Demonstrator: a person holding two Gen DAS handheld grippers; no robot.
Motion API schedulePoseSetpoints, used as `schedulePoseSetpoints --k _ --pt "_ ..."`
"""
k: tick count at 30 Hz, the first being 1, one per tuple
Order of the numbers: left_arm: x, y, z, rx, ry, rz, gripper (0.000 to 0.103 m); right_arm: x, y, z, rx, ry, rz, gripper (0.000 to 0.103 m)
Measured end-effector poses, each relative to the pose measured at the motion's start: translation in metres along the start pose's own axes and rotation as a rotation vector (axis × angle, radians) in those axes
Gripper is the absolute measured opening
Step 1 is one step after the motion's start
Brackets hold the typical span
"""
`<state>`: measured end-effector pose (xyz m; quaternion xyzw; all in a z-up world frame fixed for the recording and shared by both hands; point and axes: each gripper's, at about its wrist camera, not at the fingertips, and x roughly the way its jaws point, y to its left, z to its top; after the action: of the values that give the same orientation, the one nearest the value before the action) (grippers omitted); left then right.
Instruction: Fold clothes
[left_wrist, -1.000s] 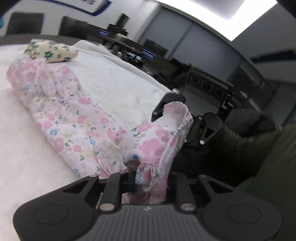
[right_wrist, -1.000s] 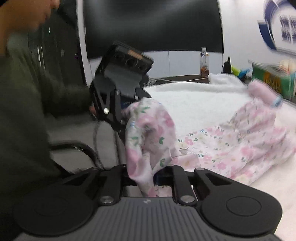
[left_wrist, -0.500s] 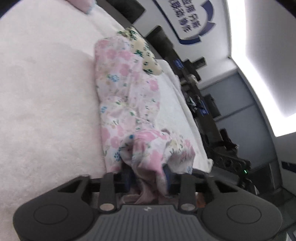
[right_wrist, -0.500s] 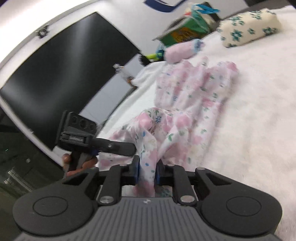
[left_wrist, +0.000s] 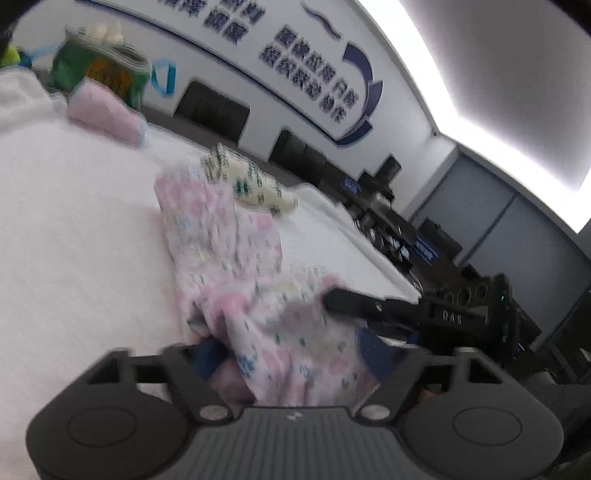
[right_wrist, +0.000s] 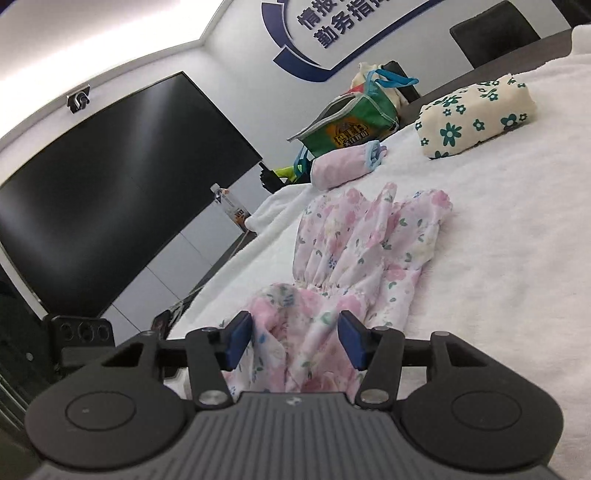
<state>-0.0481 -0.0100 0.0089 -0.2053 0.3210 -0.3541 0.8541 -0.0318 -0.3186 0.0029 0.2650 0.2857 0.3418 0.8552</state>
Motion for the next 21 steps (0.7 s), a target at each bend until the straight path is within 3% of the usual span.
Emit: schedulePoseSetpoints --k 1,2,3,8,11,14,16,18,20,21 --pt "0.004 0.004 0.0 -0.024 0.029 0.007 0.043 0.004 0.002 -0.002 -0.002 -0.001 -0.004 0.046" --pt "0.007 0.008 0.0 -0.048 0.058 0.015 0.022 0.006 0.005 -0.004 -0.005 -0.001 -0.002 0.034" --pt "0.009 0.012 0.001 -0.066 0.081 0.006 0.015 0.004 0.008 -0.007 0.001 -0.001 -0.013 0.022" --pt "0.003 0.024 0.008 -0.114 0.145 -0.09 0.011 -0.01 0.022 -0.022 0.042 0.025 -0.097 0.014" --pt "0.013 0.031 0.01 -0.137 0.193 -0.087 0.01 -0.016 0.024 -0.031 0.098 0.041 -0.15 0.014" --pt "0.019 0.039 0.01 -0.169 0.218 -0.092 0.011 -0.019 0.031 -0.031 0.055 0.048 -0.206 0.018" --pt "0.018 0.043 0.009 -0.186 0.219 -0.093 0.012 -0.022 0.04 -0.026 -0.021 0.039 -0.245 0.029" --pt "0.013 0.047 0.008 -0.198 0.212 -0.089 0.017 -0.03 0.054 -0.019 -0.136 0.013 -0.305 0.052" --pt "0.014 0.051 0.008 -0.208 0.211 -0.093 0.017 -0.036 0.07 -0.011 -0.266 -0.027 -0.364 0.052" --pt "0.014 0.05 0.008 -0.208 0.211 -0.094 0.017 -0.036 0.075 -0.009 -0.31 -0.039 -0.349 0.052"
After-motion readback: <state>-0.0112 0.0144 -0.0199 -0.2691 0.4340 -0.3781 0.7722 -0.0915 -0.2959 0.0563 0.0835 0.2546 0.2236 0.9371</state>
